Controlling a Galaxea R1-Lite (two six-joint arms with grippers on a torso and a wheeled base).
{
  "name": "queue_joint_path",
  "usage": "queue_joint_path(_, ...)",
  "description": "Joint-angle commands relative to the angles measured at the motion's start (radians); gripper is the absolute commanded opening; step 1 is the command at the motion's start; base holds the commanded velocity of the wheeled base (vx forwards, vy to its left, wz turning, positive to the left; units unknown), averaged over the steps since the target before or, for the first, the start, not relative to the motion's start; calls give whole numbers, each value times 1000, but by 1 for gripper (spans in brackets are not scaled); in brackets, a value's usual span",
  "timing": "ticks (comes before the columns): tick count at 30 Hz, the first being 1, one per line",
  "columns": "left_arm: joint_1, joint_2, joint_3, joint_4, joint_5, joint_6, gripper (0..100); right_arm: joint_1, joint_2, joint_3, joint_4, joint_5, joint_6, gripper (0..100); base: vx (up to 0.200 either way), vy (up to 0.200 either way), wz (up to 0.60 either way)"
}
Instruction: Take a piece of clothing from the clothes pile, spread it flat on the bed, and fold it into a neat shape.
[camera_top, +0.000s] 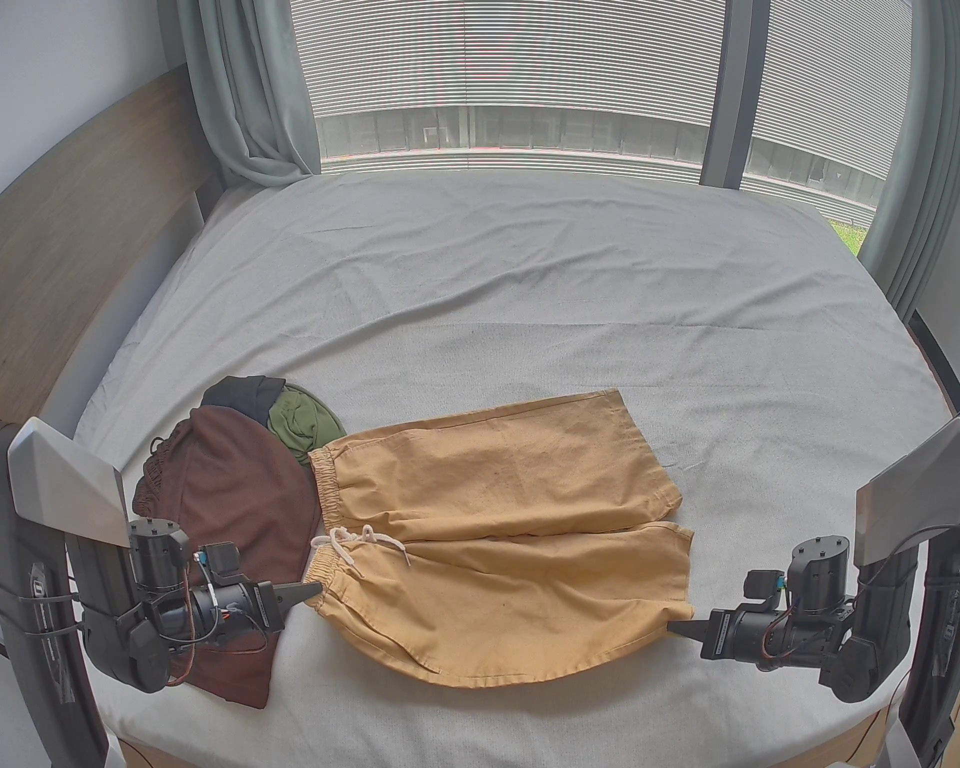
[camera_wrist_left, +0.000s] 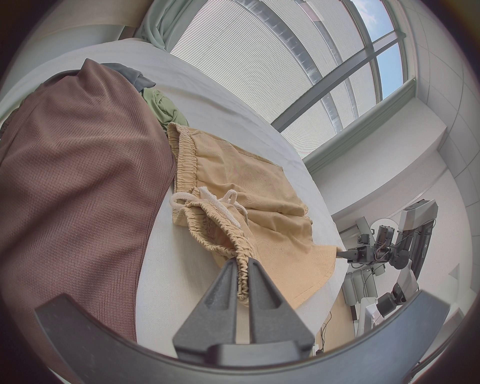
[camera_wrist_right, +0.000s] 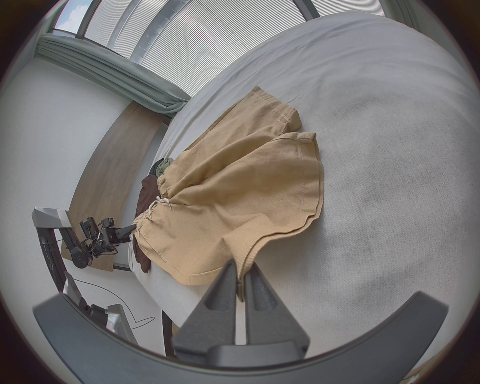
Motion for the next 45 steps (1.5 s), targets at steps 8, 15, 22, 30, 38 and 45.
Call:
queue_joint_path(8,0,-6,-17,-2,-2,-8,0,-9,-5,-42,-1,-1,1,0,0,0,0)
queue_joint_path(15,0,-24,-91,-2,17,-112,0,-26,-43,-108,-1,-1,7,0,0,0,0)
queue_joint_path(22,-13,-14,-131,-2,69,-160,0,-35,-43,-131,-1,-1,9,0,0,0,0)
queue_joint_path(30,-14,-18,-169,-2,89,-221,0,-49,-43,-164,1,-3,10,0,0,0,0)
queue_joint_path(38,-16,-20,-184,-2,113,-229,0,-51,-45,-180,-1,-3,12,0,0,0,0)
queue_joint_path(45,-11,-30,-186,-2,113,-230,0,-49,-43,-181,-1,-3,12,0,0,0,0)
